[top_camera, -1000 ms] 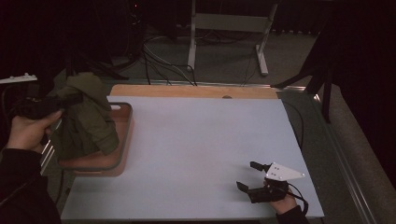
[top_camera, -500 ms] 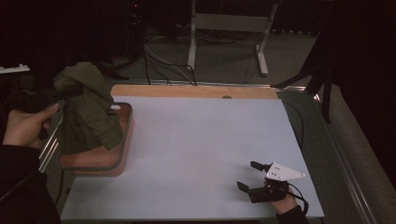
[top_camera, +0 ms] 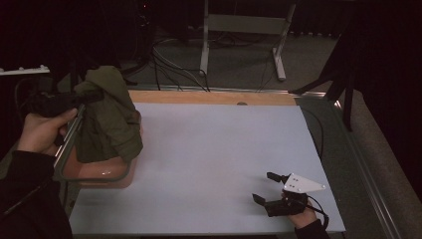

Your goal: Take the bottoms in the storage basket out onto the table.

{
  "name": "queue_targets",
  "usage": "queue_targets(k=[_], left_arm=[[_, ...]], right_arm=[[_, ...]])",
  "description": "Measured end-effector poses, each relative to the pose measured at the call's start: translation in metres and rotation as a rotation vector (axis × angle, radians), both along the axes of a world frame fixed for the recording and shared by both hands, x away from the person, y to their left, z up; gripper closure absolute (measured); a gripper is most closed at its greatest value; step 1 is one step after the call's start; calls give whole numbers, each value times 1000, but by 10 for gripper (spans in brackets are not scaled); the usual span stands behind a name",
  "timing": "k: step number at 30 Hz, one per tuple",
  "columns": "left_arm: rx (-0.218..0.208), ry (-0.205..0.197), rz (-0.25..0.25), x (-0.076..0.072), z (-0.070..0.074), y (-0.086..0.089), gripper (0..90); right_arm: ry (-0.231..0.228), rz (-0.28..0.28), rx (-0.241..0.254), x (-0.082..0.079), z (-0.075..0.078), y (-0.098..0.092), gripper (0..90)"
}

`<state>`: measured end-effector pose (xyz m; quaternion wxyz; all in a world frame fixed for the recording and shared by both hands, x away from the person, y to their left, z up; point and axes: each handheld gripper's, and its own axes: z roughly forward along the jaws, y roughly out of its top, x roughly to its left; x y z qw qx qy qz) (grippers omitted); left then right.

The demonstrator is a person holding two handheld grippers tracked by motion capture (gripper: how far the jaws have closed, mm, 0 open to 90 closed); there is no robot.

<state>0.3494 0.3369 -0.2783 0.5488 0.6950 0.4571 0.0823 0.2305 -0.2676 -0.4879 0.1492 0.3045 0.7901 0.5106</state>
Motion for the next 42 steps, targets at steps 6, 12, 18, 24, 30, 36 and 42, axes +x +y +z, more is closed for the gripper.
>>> queue_targets(k=[6,12,18,24,30,36,42], left_arm=[[-16,-8,-44,3,4,-16,783],[-9,-6,-78,7,5,-31,783],[-7,-8,-111,11,7,-45,783],[-10,-7,-145,17,9,-62,783],[-12,-4,-171,21,9,-76,783],[-4,-5,-209,25,10,-93,783],[-2,2,-241,30,9,-109,783]], right_arm=[[0,-2,2,0,1,0,96],[-2,-4,3,0,1,-1,96],[-5,-5,5,0,1,-1,96],[-7,-5,7,0,2,-2,96],[-9,-5,10,-1,2,-3,96],[-10,-5,9,-1,2,-3,96],[-14,-7,13,-1,3,-4,96]])
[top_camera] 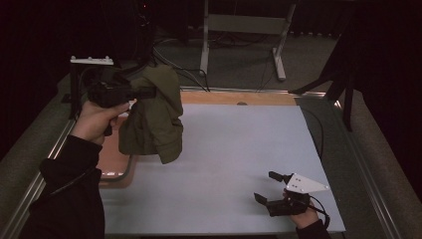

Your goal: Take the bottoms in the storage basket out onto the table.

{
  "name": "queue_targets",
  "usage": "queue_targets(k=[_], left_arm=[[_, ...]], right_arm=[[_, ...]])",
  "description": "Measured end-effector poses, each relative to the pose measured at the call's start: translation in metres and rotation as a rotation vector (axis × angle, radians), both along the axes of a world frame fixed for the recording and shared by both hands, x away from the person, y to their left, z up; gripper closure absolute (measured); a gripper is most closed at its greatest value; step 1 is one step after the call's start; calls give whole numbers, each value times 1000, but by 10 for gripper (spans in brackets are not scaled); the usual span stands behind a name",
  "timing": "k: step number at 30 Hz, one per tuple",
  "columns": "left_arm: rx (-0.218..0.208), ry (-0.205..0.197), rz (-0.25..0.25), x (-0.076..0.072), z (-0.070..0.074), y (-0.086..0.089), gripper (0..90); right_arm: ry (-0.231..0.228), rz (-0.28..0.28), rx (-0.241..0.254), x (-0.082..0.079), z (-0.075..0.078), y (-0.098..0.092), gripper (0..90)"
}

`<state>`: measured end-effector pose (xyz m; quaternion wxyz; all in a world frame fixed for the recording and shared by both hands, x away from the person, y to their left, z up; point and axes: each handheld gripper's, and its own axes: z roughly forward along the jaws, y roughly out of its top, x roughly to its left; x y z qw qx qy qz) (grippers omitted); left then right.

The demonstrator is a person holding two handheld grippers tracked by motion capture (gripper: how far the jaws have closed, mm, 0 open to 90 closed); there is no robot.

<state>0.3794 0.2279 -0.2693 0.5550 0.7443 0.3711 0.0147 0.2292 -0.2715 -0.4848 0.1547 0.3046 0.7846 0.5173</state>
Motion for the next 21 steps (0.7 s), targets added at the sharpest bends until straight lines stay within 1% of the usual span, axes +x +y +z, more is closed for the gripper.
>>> queue_targets(k=[6,12,14,15,19,21], left_arm=[[0,1,-34,5,-2,-17,783],[-6,3,-56,9,-3,-28,783],[-2,1,-68,10,-3,-36,783],[-2,1,-68,10,-3,-36,783],[1,1,-90,13,-4,-44,783],[1,1,-96,14,-5,-48,783]], right_arm=[[-5,-2,-3,-1,1,-1,96],[-8,-1,-1,-1,1,-1,96],[-9,-3,0,-1,2,-2,96],[-9,-4,1,-1,2,-2,96],[-14,-10,-5,-1,2,-3,96],[-15,-11,-1,-2,3,-3,96]])
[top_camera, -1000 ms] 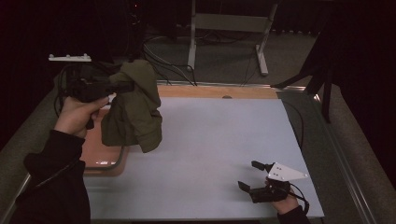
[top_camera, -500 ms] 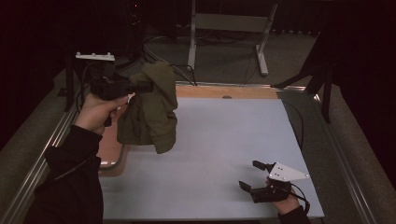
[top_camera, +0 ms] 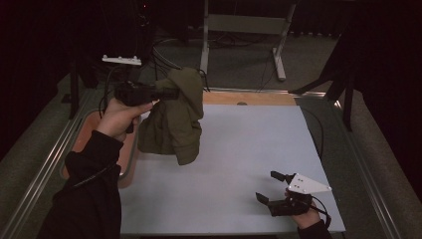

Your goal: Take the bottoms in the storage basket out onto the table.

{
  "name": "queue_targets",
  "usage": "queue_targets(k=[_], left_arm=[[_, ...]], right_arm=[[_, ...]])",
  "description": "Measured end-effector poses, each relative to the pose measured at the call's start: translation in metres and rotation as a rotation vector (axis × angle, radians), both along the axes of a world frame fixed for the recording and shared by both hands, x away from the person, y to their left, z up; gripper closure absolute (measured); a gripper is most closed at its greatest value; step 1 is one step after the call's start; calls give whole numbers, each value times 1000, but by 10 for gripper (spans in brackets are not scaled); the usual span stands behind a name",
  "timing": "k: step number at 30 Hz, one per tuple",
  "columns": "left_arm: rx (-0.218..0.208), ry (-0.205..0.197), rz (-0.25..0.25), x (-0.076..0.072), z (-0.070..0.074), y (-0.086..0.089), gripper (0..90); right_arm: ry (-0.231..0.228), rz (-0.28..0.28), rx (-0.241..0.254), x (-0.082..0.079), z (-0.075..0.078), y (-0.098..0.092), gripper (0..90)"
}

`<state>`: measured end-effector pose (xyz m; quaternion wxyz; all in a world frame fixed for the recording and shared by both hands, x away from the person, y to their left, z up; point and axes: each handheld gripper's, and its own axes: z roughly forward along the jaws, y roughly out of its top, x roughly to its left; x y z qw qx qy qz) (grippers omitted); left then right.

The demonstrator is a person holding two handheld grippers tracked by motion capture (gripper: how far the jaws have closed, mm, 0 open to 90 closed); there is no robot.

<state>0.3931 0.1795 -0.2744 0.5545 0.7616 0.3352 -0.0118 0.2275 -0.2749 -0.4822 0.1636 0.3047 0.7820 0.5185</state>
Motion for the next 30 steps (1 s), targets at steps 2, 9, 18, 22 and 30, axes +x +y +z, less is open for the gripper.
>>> queue_targets(k=[2,9,18,22,30], left_arm=[[1,2,-4,2,-2,-4,783],[0,1,-32,6,-8,-19,783],[13,22,-62,14,-24,-37,782],[22,34,-66,17,-33,-43,783],[36,82,-85,21,-57,-54,783]], right_arm=[[0,0,1,0,0,0,96],[0,-5,2,0,1,-1,96],[0,-4,6,0,1,-2,96],[-2,-7,4,0,1,-2,96],[-4,-10,2,0,1,-3,96]])
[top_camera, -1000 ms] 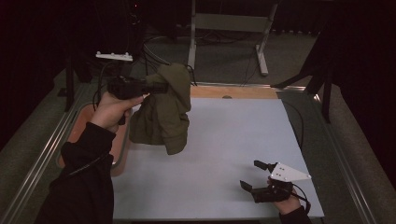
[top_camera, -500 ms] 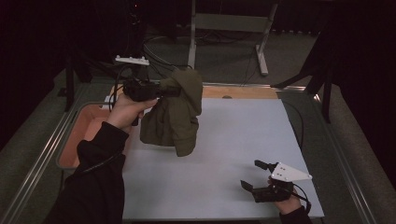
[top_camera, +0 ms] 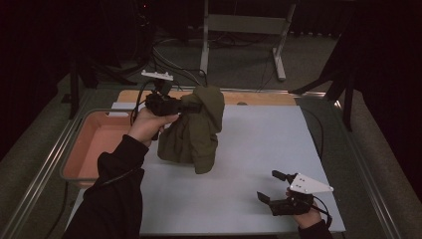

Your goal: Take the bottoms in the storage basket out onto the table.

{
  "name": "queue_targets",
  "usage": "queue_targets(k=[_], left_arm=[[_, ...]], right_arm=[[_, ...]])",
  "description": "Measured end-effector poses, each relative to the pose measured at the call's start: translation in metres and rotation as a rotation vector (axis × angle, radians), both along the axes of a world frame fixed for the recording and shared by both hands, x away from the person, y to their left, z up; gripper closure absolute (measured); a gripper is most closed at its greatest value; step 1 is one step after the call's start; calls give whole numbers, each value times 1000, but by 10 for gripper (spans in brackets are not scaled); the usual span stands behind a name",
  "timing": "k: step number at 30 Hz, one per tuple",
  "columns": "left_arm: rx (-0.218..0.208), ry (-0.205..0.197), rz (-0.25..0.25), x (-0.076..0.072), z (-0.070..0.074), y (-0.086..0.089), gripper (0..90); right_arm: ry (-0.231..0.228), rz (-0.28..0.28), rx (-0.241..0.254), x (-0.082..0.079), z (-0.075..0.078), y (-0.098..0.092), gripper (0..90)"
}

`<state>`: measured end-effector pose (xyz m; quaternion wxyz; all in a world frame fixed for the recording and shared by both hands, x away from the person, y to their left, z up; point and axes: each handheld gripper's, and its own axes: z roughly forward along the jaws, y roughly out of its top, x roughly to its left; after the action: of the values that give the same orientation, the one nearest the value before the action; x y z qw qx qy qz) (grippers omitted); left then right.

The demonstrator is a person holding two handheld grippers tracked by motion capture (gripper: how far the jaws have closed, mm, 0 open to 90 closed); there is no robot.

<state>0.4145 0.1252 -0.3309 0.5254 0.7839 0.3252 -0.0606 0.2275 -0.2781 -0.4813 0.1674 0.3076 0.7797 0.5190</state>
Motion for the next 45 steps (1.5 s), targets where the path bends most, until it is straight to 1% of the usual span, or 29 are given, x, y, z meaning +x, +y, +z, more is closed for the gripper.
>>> queue_targets(k=[2,3,4,7,10,12,15,18,21,22,25,29,32,33,36,40,45], left_arm=[[10,3,0,1,-5,-1,782],[10,15,1,1,-12,-3,782],[10,15,1,1,-12,-3,782],[10,40,-4,4,-23,-5,782],[25,58,-14,5,-31,-8,782],[42,56,-19,6,-36,-10,782],[52,57,-16,6,-45,-14,782],[57,67,-23,7,-55,-20,781],[58,73,-28,8,-61,-24,781],[57,68,-27,8,-63,-26,781],[47,69,-22,9,-66,-31,780],[52,67,-25,10,-68,-36,780],[53,52,-28,9,-69,-38,779],[51,44,-20,9,-72,-38,777],[45,46,-10,10,-76,-40,776],[50,47,-11,11,-82,-44,774],[72,52,-4,11,-90,-54,767]], right_arm=[[-1,1,-1,0,0,0,97],[-2,2,-1,0,0,0,96],[-2,2,-1,0,0,0,96],[-1,0,-4,0,0,1,96],[-2,2,-6,0,0,1,96],[-1,1,-5,0,-1,1,96],[-2,1,-5,0,0,1,96],[-2,2,-7,0,-1,1,96],[-2,1,-8,0,-1,1,96],[-2,0,-8,0,-1,1,96],[-1,0,-10,0,-1,0,96],[0,0,-10,0,-1,1,96],[-3,2,-11,0,-1,0,97],[-3,2,-12,0,-1,0,96],[-4,2,-14,0,-1,0,97],[-4,2,-16,0,-1,0,96],[2,2,-19,0,-1,0,97]])
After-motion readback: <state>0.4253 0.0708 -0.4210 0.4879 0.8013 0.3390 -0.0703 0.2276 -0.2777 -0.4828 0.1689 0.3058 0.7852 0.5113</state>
